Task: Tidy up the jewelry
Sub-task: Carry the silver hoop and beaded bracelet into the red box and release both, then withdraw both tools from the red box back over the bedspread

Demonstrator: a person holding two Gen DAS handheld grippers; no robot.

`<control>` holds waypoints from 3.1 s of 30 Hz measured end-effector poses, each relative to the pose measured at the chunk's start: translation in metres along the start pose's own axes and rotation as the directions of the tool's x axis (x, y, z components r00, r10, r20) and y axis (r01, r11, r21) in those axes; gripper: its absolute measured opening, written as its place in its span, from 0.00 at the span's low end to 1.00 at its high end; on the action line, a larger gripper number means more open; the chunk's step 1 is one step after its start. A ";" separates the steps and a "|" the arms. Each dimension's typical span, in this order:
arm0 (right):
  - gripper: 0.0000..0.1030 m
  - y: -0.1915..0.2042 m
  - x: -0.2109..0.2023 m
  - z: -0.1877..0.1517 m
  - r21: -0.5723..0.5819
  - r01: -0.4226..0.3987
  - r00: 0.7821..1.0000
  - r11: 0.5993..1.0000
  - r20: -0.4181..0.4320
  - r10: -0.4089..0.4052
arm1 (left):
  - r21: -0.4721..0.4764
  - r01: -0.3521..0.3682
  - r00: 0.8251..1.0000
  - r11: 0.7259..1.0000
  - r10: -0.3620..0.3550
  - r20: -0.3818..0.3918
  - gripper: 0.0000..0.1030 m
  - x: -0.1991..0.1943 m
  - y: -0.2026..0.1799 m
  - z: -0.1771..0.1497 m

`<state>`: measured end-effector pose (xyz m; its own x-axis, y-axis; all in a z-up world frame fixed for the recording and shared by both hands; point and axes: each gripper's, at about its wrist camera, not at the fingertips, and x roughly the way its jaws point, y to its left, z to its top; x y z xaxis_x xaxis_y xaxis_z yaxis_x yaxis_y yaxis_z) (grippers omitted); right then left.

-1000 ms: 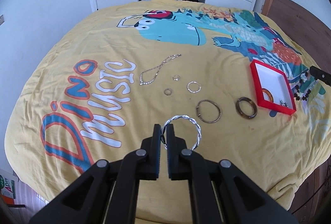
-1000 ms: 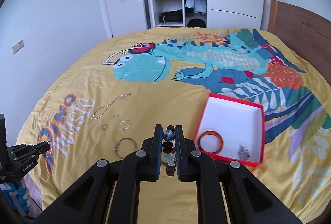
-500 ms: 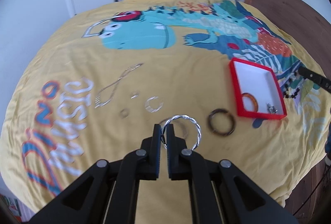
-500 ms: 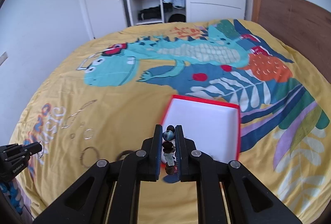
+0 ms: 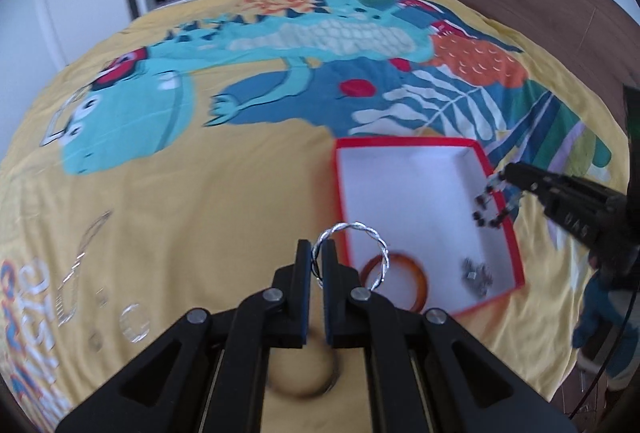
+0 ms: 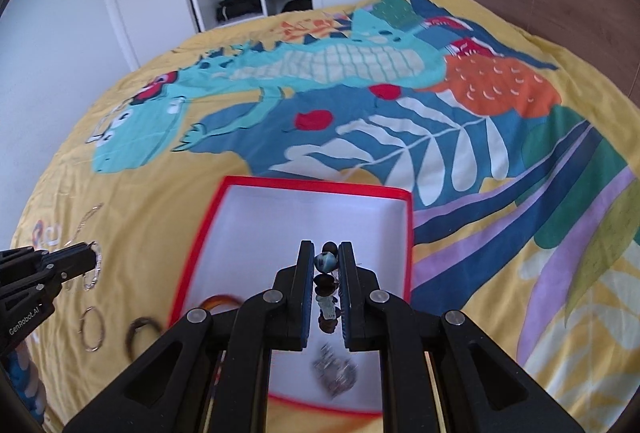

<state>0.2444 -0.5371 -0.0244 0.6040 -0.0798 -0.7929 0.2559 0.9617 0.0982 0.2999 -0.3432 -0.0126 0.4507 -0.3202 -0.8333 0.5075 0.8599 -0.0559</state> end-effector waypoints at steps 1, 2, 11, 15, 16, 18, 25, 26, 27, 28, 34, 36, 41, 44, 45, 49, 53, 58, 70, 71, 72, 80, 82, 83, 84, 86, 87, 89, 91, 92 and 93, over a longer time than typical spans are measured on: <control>0.11 -0.005 0.008 0.002 0.003 0.006 1.000 1.000 -0.002 -0.006 | 0.003 0.004 1.000 1.000 -0.004 -0.004 0.04 0.010 -0.006 0.005; 0.11 -0.008 0.014 0.003 0.004 0.010 1.000 1.000 -0.005 -0.010 | 0.006 0.010 1.000 1.000 -0.010 -0.011 0.04 0.019 -0.012 0.009; 0.11 -0.029 0.063 0.000 0.026 0.014 0.999 1.000 -0.048 -0.013 | 0.038 0.028 0.997 0.999 -0.025 -0.074 0.04 0.083 -0.044 0.013; 0.11 -0.031 0.075 -0.006 0.023 0.012 0.998 1.000 -0.067 -0.010 | 0.054 0.026 0.995 0.998 -0.021 -0.100 0.05 0.098 -0.047 0.007; 0.11 -0.031 0.076 -0.007 0.022 0.012 0.998 1.000 -0.069 -0.011 | 0.055 0.025 0.994 0.998 -0.020 -0.105 0.05 0.101 -0.048 0.006; 0.11 -0.031 0.079 -0.008 0.020 0.011 0.997 1.000 -0.074 -0.010 | 0.054 0.024 0.993 0.998 -0.018 -0.118 0.05 0.106 -0.049 0.003; 0.12 -0.036 0.081 -0.014 0.029 0.037 0.996 0.999 -0.077 -0.035 | 0.043 0.026 0.988 0.999 -0.019 -0.155 0.06 0.117 -0.044 -0.005; 0.12 -0.037 0.081 -0.014 0.031 0.038 0.996 0.999 -0.077 -0.036 | 0.035 0.032 0.987 0.999 -0.026 -0.156 0.06 0.117 -0.043 -0.005; 0.12 -0.037 0.080 -0.014 0.031 0.034 0.996 0.999 -0.078 -0.032 | 0.030 0.032 0.987 0.999 -0.026 -0.157 0.06 0.117 -0.042 -0.004; 0.12 -0.037 0.079 -0.014 0.029 0.036 0.996 0.999 -0.078 -0.033 | 0.028 0.031 0.987 0.999 -0.026 -0.159 0.06 0.117 -0.042 -0.004; 0.28 -0.038 0.062 -0.014 0.036 0.040 0.998 0.999 -0.058 -0.038 | 0.004 0.062 0.987 0.998 -0.061 -0.152 0.10 0.104 -0.038 0.000; 0.29 -0.038 0.053 -0.013 0.035 0.050 0.998 0.998 -0.049 -0.048 | 0.005 0.058 0.989 0.998 -0.057 -0.140 0.21 0.095 -0.038 0.002; 0.31 -0.040 0.023 -0.012 0.054 0.052 0.999 0.997 -0.018 -0.051 | -0.008 0.067 0.993 0.998 -0.067 -0.101 0.25 0.062 -0.034 0.003; 0.31 -0.040 -0.001 -0.014 0.067 0.053 0.999 0.996 0.002 -0.053 | -0.024 0.065 0.995 0.998 -0.066 -0.077 0.25 0.036 -0.026 -0.001; 0.31 -0.039 -0.013 -0.015 0.070 0.052 0.999 0.996 0.014 -0.053 | -0.028 0.063 0.995 0.998 -0.065 -0.071 0.25 0.027 -0.022 -0.004; 0.31 -0.032 -0.052 -0.017 0.075 0.050 0.997 0.996 0.048 -0.054 | -0.050 0.039 0.998 0.998 -0.041 -0.039 0.25 -0.017 0.006 -0.020; 0.31 -0.018 -0.093 -0.021 0.068 0.043 0.995 0.997 0.089 -0.049 | -0.080 -0.020 1.000 0.997 0.019 -0.015 0.25 -0.065 0.046 -0.042; 0.31 0.011 -0.140 -0.028 0.039 0.024 0.991 0.999 0.133 -0.029 | -0.130 -0.094 0.995 0.987 0.097 0.018 0.25 -0.123 0.099 -0.073; 0.31 0.073 -0.225 -0.053 -0.030 -0.021 0.976 0.999 0.216 0.027 | -0.267 -0.229 0.961 0.936 0.261 0.090 0.25 -0.255 0.215 -0.164; 0.31 0.078 -0.230 -0.055 -0.035 -0.025 0.975 0.999 0.221 0.032 | -0.273 -0.240 0.957 0.932 0.274 0.093 0.25 -0.263 0.221 -0.171; 0.31 0.083 -0.237 -0.058 -0.040 -0.029 0.973 0.999 0.227 0.037 | -0.281 -0.247 0.954 0.927 0.284 0.099 0.25 -0.272 0.226 -0.179; 0.31 0.112 -0.277 -0.077 -0.068 -0.046 0.964 0.997 0.259 0.062 | -0.360 -0.246 0.936 0.900 0.316 0.152 0.33 -0.325 0.255 -0.225; 0.32 0.121 -0.285 -0.080 -0.081 -0.049 0.961 0.996 0.266 0.069 | -0.374 -0.251 0.930 0.893 0.329 0.161 0.33 -0.332 0.259 -0.234; 0.32 0.124 -0.288 -0.083 -0.085 -0.050 0.960 0.995 0.269 0.071 | -0.380 -0.254 0.927 0.890 0.336 0.165 0.33 -0.335 0.262 -0.239; 0.32 0.128 -0.293 -0.086 -0.088 -0.054 0.959 0.995 0.273 0.076 | -0.383 -0.255 0.926 0.888 0.338 0.169 0.33 -0.337 0.264 -0.243; 0.32 0.134 -0.296 -0.091 -0.089 -0.063 0.958 0.994 0.275 0.085 | -0.397 -0.254 0.923 0.882 0.343 0.172 0.33 -0.341 0.269 -0.252; 0.32 0.135 -0.296 -0.092 -0.089 -0.066 0.958 0.994 0.274 0.088 | -0.403 -0.249 0.924 0.881 0.341 0.174 0.33 -0.343 0.271 -0.256; 0.33 0.140 -0.295 -0.097 -0.091 -0.069 0.959 0.993 0.270 0.091 | -0.413 -0.241 0.926 0.878 0.336 0.174 0.33 -0.343 0.275 -0.262; 0.33 0.145 -0.293 -0.101 -0.091 -0.077 0.960 0.993 0.263 0.099 | -0.419 -0.237 0.927 0.877 0.333 0.174 0.33 -0.343 0.278 -0.267; 0.33 0.148 -0.291 -0.102 -0.093 -0.080 0.960 0.992 0.260 0.102 | -0.422 -0.237 0.927 0.875 0.333 0.170 0.33 -0.341 0.280 -0.269; 0.33 0.151 -0.289 -0.103 -0.096 -0.082 0.962 0.992 0.254 0.105 | -0.424 -0.239 0.928 0.874 0.334 0.166 0.33 -0.340 0.282 -0.272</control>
<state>0.0307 -0.3417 0.1570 0.7993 -0.0427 -0.5994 0.1312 0.9858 0.1048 0.0901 0.1159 0.1054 0.7094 -0.0760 -0.7007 0.0245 0.9962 -0.0833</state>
